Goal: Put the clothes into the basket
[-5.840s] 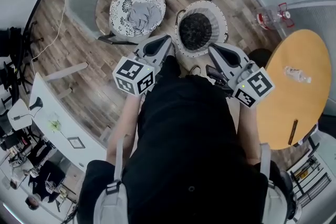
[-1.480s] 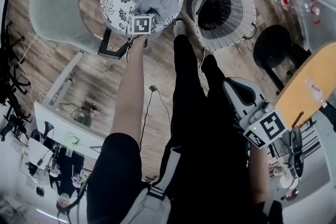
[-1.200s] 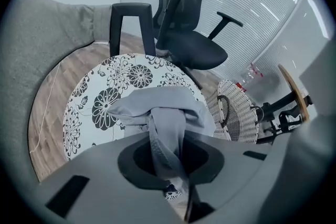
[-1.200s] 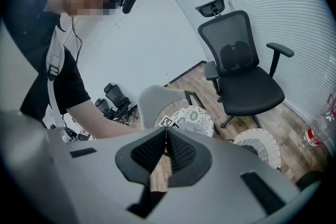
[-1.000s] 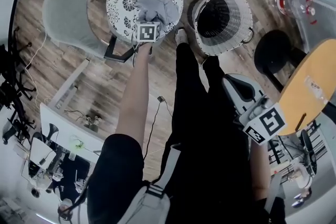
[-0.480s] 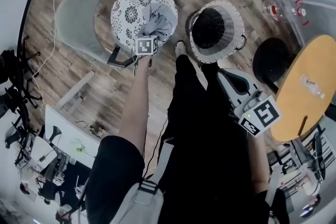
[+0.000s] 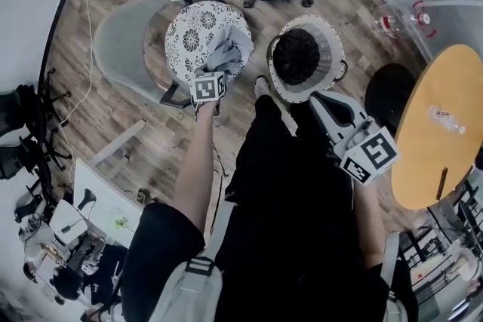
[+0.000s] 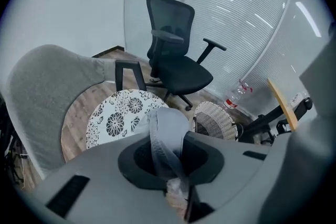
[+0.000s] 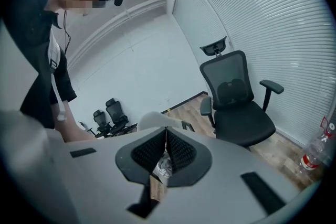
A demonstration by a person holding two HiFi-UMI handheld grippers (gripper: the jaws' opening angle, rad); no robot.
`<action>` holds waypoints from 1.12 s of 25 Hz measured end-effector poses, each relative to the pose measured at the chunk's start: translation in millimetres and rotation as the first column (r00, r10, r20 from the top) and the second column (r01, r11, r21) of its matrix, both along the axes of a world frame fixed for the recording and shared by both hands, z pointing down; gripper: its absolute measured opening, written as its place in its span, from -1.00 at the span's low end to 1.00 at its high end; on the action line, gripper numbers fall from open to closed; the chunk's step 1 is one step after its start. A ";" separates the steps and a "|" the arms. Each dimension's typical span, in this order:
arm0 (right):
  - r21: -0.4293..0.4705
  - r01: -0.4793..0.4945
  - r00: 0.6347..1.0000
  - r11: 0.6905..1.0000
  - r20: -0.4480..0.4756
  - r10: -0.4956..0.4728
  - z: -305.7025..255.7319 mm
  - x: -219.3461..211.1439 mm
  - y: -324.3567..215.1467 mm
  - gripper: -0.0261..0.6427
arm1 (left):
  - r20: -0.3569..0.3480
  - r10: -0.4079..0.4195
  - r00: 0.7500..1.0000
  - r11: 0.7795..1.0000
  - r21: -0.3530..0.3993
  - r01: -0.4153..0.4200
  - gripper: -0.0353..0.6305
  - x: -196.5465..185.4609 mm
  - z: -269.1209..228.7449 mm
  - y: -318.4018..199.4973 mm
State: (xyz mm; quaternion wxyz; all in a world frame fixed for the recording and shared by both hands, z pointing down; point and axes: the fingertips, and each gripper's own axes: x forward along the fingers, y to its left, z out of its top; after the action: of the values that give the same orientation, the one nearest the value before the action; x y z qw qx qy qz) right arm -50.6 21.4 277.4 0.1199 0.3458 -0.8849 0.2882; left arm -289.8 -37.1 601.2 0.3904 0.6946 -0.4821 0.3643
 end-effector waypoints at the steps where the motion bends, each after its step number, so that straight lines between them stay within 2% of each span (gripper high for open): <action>1: 0.008 -0.011 1.000 1.000 0.004 0.011 -1.0 3.4 -0.8 -0.87 | -0.004 0.003 1.000 1.000 0.011 -0.003 -0.70 2.7 -7.7 -1.2; 6: 0.030 -0.071 0.997 0.997 0.016 0.070 -2.1 19.6 -2.7 -0.87 | -0.031 0.034 0.999 0.997 0.072 -0.032 -0.70 17.6 -51.8 -7.9; 13: 0.058 -0.152 0.988 0.987 0.019 0.152 -0.2 33.6 -1.4 -0.87 | -0.090 0.162 0.983 0.976 0.161 -0.146 -0.70 53.8 -100.9 -17.0; 20: 0.065 -0.213 0.977 0.975 0.023 0.212 -1.8 33.6 0.9 -0.87 | -0.137 0.329 0.934 0.929 0.226 -0.294 -0.70 102.2 -139.4 -15.3; 24: 0.072 -0.252 0.968 0.965 0.025 0.250 -2.0 46.6 9.0 -0.87 | -0.173 0.380 0.909 0.908 0.257 -0.331 -0.70 129.0 -160.6 -7.1; 28: 0.072 -0.304 0.953 0.950 0.026 0.303 -3.1 68.2 18.4 -0.87 | -0.231 0.410 0.883 0.898 0.270 -0.347 -0.70 155.3 -181.6 2.6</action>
State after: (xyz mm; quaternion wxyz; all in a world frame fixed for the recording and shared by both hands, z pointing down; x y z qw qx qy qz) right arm 17.6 39.8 274.3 0.0547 0.4801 -0.8322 0.2720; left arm -134.5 -34.6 419.6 0.2964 0.8591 -0.3133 0.2755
